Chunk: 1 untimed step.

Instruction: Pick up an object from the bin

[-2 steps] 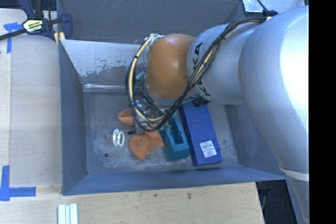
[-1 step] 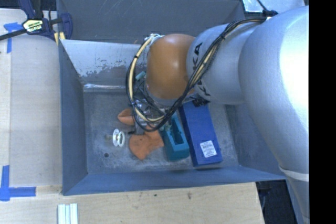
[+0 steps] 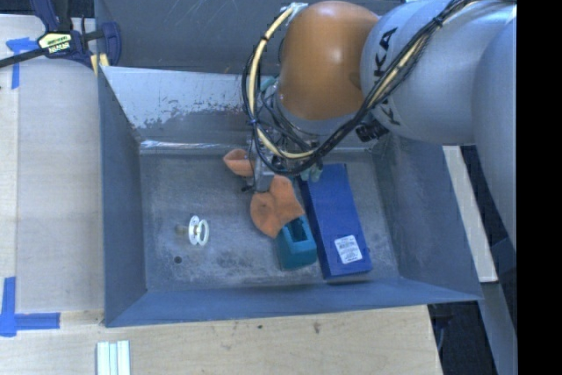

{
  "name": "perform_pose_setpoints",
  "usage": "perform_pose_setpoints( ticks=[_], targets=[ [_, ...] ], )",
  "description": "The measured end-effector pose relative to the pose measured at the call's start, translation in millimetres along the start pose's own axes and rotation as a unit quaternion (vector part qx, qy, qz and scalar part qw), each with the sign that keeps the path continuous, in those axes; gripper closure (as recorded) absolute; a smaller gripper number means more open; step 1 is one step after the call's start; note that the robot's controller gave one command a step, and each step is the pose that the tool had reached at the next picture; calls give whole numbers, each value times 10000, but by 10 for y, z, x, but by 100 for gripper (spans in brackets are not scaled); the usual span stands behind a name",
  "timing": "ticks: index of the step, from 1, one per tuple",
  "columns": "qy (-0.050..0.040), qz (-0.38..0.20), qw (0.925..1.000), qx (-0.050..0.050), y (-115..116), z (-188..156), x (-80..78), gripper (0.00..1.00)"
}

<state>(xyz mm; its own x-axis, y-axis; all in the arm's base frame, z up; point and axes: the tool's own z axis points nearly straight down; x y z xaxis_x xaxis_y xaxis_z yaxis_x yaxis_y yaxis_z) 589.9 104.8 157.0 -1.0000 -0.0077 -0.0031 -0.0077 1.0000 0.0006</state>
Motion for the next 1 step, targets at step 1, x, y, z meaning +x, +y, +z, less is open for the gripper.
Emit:
perform_pose_setpoints(
  ticks=[1],
  targets=[
    [1,4,10000,-1,-1,0,0,100]
  ],
)
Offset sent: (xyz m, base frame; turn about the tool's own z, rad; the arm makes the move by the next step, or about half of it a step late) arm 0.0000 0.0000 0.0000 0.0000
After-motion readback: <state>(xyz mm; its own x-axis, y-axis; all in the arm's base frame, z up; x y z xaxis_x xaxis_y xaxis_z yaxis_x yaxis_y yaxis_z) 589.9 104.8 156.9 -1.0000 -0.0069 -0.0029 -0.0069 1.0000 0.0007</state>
